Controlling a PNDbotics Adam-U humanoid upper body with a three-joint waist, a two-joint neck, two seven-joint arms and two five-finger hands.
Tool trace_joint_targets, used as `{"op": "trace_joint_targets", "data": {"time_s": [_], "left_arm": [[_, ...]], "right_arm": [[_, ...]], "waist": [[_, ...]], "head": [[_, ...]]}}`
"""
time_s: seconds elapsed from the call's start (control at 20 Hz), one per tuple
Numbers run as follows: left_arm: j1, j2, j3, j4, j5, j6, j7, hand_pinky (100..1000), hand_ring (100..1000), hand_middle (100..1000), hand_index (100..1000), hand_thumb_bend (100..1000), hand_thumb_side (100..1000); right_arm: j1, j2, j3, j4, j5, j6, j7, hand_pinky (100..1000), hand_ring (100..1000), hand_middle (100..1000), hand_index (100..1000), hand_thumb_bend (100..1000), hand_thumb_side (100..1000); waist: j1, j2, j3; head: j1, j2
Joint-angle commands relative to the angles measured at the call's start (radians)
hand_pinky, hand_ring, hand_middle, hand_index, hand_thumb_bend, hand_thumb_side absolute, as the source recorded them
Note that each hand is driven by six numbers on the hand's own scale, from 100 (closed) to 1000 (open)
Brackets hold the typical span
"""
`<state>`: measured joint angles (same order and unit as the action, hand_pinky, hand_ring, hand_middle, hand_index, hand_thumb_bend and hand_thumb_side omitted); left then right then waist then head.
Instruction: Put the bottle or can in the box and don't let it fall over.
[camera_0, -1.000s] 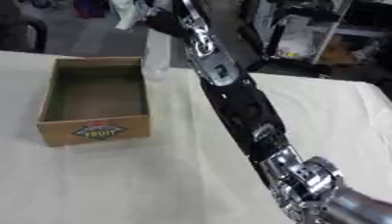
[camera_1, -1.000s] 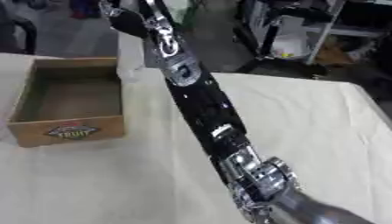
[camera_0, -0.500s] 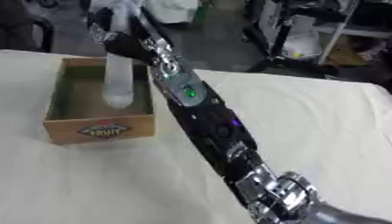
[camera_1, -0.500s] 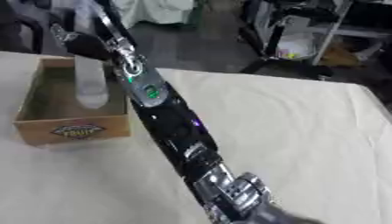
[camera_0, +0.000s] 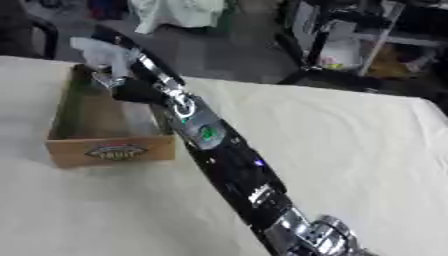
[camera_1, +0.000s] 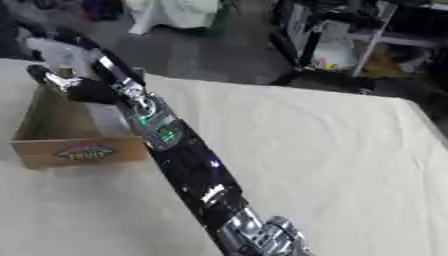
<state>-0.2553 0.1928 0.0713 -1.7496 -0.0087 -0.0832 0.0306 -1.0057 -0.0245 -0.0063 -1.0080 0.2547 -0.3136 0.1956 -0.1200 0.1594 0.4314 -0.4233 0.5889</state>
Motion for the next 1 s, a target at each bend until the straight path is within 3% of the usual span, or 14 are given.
{"op": "trace_joint_targets", "data": {"time_s": [0.05, 0.35, 0.6, 0.7, 0.75, 0.85, 1.0], "left_arm": [[-0.008, 0.009, 0.006, -0.008, -0.003, 0.0, 0.003, 630, 951, 845, 836, 400, 740], [0.002, 0.012, 0.014, -0.005, -0.008, 0.0, 0.011, 629, 951, 845, 836, 403, 740], [0.015, 0.018, 0.026, -0.003, -0.012, 0.0, 0.023, 629, 951, 844, 835, 405, 739], [0.025, 0.022, 0.033, -0.003, -0.014, 0.0, 0.03, 629, 951, 844, 835, 405, 740], [0.03, 0.024, 0.036, -0.003, -0.016, 0.0, 0.033, 629, 951, 844, 835, 409, 715], [0.04, 0.028, 0.042, -0.003, -0.02, 0.0, 0.04, 629, 952, 845, 835, 405, 740], [0.051, 0.032, 0.049, -0.003, -0.025, 0.001, 0.048, 629, 953, 845, 835, 404, 741]], "right_arm": [[-0.013, -0.037, -0.016, 0.0, 0.049, -0.021, 0.0, 864, 1000, 1000, 1000, 608, 526], [0.02, -0.106, -0.039, 0.02, 0.069, -0.029, -0.052, 867, 1000, 1000, 1000, 615, 536], [0.084, -0.218, -0.049, -0.044, -0.038, -0.034, -0.075, 835, 995, 1000, 1000, 567, 535], [0.144, -0.292, -0.044, -0.115, -0.114, -0.038, -0.081, 825, 985, 999, 1000, 541, 535], [0.182, -0.327, -0.041, -0.155, -0.154, -0.036, -0.083, 821, 983, 998, 1000, 512, 581], [0.264, -0.381, -0.042, -0.233, -0.233, -0.026, -0.086, 811, 974, 987, 1000, 521, 533], [0.423, -0.417, -0.066, -0.373, -0.336, -0.005, -0.106, 801, 965, 978, 1000, 492, 530]], "waist": [[0.01, -0.016, -0.005], [0.014, -0.017, -0.045], [0.018, -0.019, -0.105], [0.02, -0.021, -0.146], [0.021, -0.02, -0.168], [0.022, -0.021, -0.209], [0.023, -0.021, -0.266]], "head": [[0.005, -0.008], [0.031, -0.007], [0.077, 0.002], [0.107, 0.011], [0.123, 0.014], [0.154, 0.022], [0.202, 0.035]]}}
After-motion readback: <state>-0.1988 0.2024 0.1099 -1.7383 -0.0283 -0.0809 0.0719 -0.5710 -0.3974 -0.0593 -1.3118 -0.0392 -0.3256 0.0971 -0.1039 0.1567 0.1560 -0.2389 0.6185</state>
